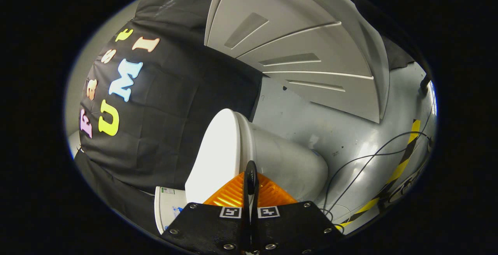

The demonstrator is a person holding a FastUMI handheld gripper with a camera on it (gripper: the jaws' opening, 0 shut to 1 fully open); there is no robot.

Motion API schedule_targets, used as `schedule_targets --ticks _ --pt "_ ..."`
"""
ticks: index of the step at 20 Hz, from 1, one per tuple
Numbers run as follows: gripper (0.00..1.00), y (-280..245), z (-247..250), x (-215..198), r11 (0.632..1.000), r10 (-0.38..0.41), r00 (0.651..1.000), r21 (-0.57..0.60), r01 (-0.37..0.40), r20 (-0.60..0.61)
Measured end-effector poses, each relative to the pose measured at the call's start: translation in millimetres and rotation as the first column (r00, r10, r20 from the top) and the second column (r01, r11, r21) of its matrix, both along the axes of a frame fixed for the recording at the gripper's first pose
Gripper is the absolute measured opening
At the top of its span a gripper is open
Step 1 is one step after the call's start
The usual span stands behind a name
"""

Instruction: Open the toilet lid.

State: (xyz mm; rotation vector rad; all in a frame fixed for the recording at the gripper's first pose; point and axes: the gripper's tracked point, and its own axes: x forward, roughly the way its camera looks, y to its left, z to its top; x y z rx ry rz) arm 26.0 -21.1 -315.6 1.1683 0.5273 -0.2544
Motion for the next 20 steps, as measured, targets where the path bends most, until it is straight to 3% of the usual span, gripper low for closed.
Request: schedule_targets --ticks 14,20 --pt "0.01 1 31 0 0.993 -0.01 0.999 -0.115 0.004 -0.05" --pt "0.01 5 66 1 0.984 -0.013 0.999 -0.176 0.008 -0.032"
